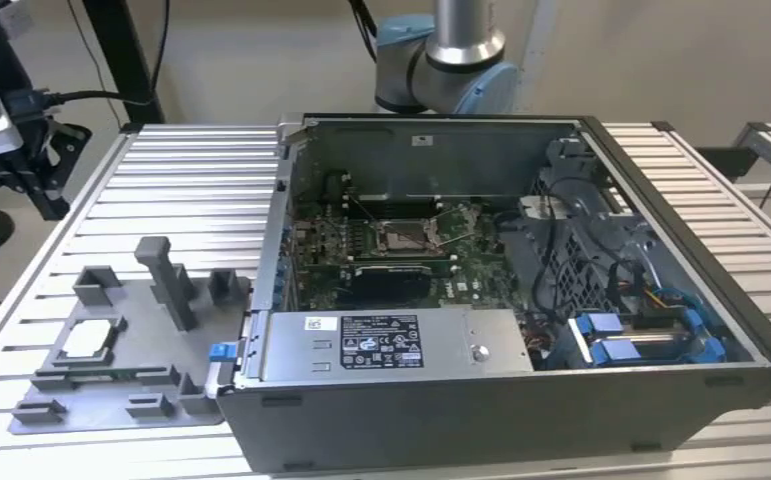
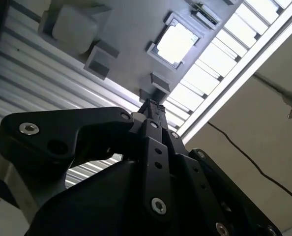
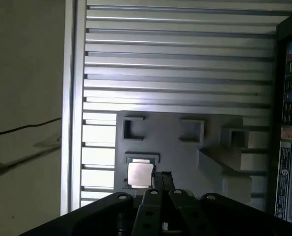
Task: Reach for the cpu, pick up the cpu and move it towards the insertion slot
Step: 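Reach for the cpu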
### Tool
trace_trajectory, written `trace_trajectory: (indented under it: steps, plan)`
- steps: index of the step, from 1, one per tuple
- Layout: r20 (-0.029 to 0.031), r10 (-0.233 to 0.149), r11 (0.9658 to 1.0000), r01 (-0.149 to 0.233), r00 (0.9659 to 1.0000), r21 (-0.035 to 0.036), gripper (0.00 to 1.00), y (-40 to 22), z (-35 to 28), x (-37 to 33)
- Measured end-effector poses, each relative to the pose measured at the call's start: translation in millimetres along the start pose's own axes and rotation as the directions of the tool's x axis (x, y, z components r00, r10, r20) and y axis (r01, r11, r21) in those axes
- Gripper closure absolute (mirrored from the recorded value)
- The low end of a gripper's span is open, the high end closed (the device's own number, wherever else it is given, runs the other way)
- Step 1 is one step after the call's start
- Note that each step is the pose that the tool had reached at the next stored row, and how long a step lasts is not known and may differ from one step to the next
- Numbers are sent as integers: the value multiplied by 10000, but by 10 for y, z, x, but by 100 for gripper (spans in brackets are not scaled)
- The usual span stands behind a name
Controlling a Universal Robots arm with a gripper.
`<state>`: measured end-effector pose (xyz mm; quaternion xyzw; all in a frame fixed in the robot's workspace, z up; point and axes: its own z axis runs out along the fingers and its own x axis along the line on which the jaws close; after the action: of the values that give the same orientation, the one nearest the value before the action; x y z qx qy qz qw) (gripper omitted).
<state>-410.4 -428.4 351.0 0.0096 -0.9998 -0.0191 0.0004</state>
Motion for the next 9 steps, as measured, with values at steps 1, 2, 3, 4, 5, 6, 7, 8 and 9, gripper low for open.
trace_trajectory:
  steps: [1,2,3,4,5,6,7,8,9]
  plan:
    - [1,1,10000,-1,10000,0,100,-24,1,7]
    - [0,1,10000,-1,10000,0,100,-48,2,14]
    - [1,2,10000,-2,10000,-1,100,-69,4,19]
    - [0,2,10000,-2,10000,0,100,-91,6,23]
    - [0,3,10000,-3,10000,0,100,-111,7,25]
    - [-1,3,10000,-3,10000,0,100,-125,9,27]
    - [0,4,10000,-4,10000,0,100,-135,11,28]
    - [1,4,10000,-4,10000,0,100,-140,12,28]
    - [1,5,10000,-5,10000,-1,100,-141,12,28]
